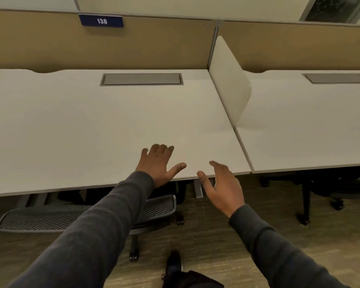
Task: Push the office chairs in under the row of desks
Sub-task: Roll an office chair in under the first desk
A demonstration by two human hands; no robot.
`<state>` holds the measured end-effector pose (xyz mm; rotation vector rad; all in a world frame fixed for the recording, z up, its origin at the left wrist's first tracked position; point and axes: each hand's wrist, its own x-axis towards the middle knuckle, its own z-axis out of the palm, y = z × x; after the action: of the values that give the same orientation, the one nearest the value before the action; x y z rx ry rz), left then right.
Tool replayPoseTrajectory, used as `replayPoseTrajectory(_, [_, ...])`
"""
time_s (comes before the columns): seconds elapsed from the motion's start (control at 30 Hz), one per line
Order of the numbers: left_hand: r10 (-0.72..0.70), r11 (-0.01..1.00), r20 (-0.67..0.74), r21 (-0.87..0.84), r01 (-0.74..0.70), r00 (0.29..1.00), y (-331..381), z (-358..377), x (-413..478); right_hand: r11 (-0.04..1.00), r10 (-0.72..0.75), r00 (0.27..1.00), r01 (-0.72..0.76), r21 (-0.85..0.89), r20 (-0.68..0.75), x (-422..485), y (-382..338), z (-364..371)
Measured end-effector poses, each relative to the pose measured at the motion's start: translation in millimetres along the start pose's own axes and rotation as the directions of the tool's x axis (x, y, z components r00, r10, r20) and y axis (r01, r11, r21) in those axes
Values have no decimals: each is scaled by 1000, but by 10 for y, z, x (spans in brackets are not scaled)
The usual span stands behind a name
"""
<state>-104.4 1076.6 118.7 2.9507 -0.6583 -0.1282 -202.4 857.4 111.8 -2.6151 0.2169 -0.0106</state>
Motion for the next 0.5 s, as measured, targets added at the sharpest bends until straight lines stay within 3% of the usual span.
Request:
replayPoseTrajectory(0.17, [-36, 999, 45, 11, 35, 998, -569, 127, -164, 1000, -12, 999, 13, -5, 48, -71, -546, 366])
replayPoseTrajectory(0.27, [-4, 1000, 68, 12, 3, 998, -895, 163, -355, 998, 54, 993, -56, 19, 107, -179, -846, 579])
replayPoseTrajectory(0.37, [30, 999, 114, 32, -34, 993, -1302, 155, -611, 980, 196, 958, -200, 1, 209, -266, -1049, 819])
replayPoseTrajectory(0.5, [-10, 999, 232, 53, -2, 973, -2057, 106, -1132, 920, 386, 902, -360, -156, 195, -217, -1286, 966])
